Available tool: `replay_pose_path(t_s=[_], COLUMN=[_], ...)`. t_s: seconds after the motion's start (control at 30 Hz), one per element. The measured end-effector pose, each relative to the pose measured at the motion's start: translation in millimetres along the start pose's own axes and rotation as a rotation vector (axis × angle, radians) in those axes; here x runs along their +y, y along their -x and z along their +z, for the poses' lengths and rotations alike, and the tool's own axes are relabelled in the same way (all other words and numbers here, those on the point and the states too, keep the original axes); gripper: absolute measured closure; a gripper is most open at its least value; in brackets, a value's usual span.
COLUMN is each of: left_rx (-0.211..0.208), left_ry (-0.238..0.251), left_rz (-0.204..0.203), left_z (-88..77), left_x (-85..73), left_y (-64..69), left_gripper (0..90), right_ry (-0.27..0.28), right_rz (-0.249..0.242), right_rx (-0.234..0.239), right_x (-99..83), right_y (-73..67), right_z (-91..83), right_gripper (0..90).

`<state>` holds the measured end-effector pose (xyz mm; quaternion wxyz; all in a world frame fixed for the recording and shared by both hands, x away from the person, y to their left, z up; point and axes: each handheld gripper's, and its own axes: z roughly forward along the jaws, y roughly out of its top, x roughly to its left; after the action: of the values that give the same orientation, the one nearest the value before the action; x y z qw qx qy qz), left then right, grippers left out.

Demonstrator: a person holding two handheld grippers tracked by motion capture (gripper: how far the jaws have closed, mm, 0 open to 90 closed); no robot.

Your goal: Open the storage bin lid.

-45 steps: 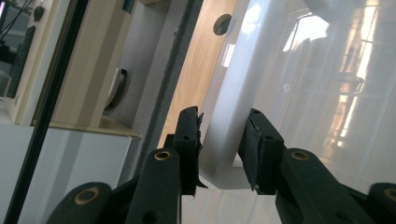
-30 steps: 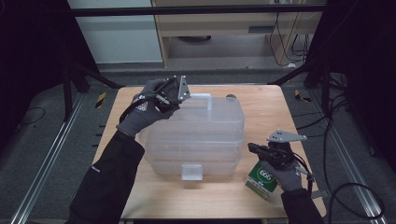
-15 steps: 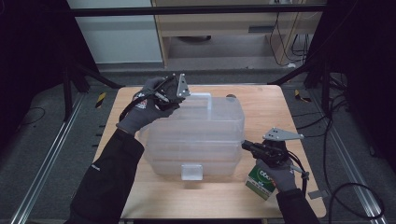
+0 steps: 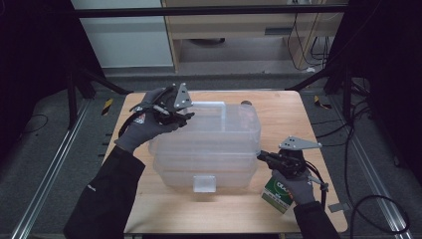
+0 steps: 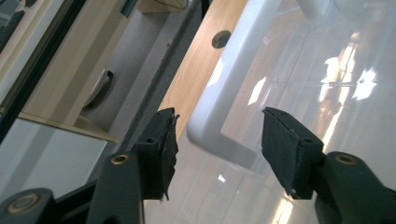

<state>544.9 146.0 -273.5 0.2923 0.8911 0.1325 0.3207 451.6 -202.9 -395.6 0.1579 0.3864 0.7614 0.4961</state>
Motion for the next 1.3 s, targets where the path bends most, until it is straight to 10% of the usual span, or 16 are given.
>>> replay_pose_path(t_s=[0.57,1.07,1.3], left_rx=[0.120,0.245,0.216], left_ry=[0.251,0.299,0.258], left_rz=[-0.423,-0.635,-0.721], left_z=[-69.2,-88.7,-79.6], left_x=[-67.6,-155.7,-191.5], left_y=[5.0,31.9,37.6], left_gripper=[51.8,68.0,77.0], right_ry=[-0.023,-0.029,-0.038], right_rz=[-0.014,-0.012,-0.019], right_rx=[-0.010,-0.013,-0.014], right_x=[-0.7,-1.0,-1.7], right_y=[-1.4,-2.0,-1.7], right_z=[1.6,2.5,3.5], right_gripper=[90.0,90.0,90.0])
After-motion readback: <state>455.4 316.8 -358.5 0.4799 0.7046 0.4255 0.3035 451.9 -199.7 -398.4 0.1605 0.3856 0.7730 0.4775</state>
